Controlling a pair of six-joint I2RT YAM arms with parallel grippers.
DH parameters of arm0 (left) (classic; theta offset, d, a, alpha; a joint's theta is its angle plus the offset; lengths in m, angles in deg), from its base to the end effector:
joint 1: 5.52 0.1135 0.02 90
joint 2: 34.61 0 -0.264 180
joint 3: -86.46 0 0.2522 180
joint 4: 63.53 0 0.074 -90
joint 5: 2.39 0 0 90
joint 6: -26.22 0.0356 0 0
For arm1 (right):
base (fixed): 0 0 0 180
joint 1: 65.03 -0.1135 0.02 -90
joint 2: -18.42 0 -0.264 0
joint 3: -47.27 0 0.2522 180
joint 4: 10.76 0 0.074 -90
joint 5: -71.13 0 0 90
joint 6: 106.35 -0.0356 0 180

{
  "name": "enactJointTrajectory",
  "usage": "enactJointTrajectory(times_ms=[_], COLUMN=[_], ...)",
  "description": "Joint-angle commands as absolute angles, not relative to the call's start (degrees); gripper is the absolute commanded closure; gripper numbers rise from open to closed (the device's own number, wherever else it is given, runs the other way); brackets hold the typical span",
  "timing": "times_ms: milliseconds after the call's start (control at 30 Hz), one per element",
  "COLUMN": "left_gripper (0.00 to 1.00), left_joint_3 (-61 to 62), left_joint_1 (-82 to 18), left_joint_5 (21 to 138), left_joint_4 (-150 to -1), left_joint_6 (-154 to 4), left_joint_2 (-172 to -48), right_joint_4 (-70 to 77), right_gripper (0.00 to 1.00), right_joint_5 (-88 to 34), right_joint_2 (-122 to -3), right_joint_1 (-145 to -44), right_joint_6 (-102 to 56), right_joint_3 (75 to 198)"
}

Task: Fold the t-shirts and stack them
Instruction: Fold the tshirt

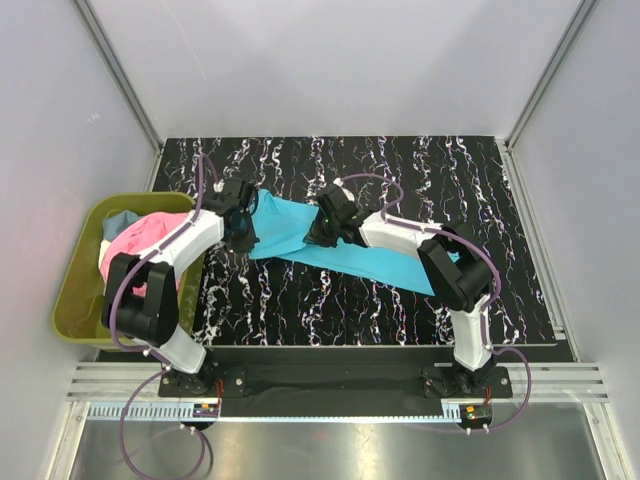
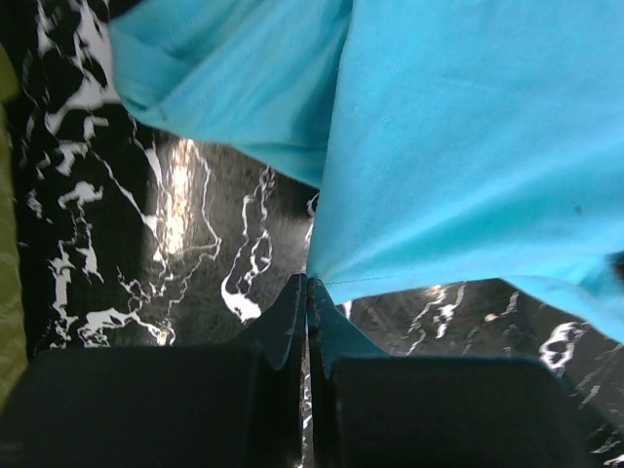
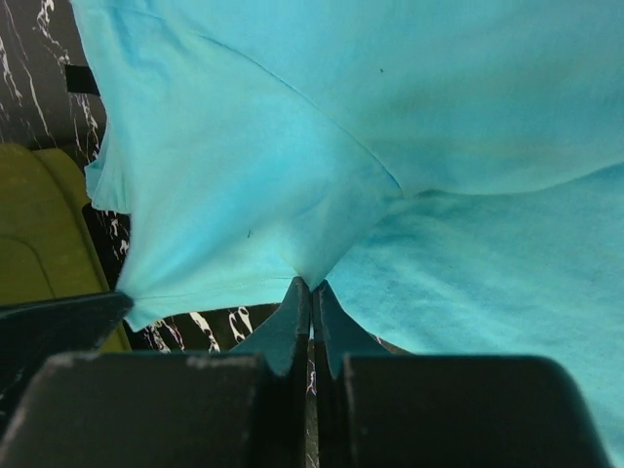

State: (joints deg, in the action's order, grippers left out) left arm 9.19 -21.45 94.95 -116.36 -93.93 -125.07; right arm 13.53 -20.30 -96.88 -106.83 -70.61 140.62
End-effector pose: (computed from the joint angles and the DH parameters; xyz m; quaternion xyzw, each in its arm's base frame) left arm 0.3014 -0.0813 0.2201 -0.1340 0.9670 -0.0235 0.2153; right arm 0.3293 0.2956 0.1788 0.0961 0.9229 0.2848 0.2406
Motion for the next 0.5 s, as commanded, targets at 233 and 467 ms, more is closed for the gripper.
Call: enactJointTrajectory(times_ms=[233, 467], left_gripper=[1.0, 1.0], left_joint_3=[8.28, -2.86], left_joint_1=[-22.4, -20.99], left_joint_5=[98.25, 97.2], left_joint_4=[-113.76, -116.57], left_joint_6=[-94.11, -93.14], left_joint_2=[-126.11, -134.01], right_joint_4=[8.45, 13.63], right_gripper=[1.0, 1.0], right_joint_5=[-23.79, -25.63], right_joint_2=[-96.45, -99.26], right_joint_1=[-107.48, -107.4], right_joint_6=[-67.85, -65.57], right_joint_3=[140.39, 145.04])
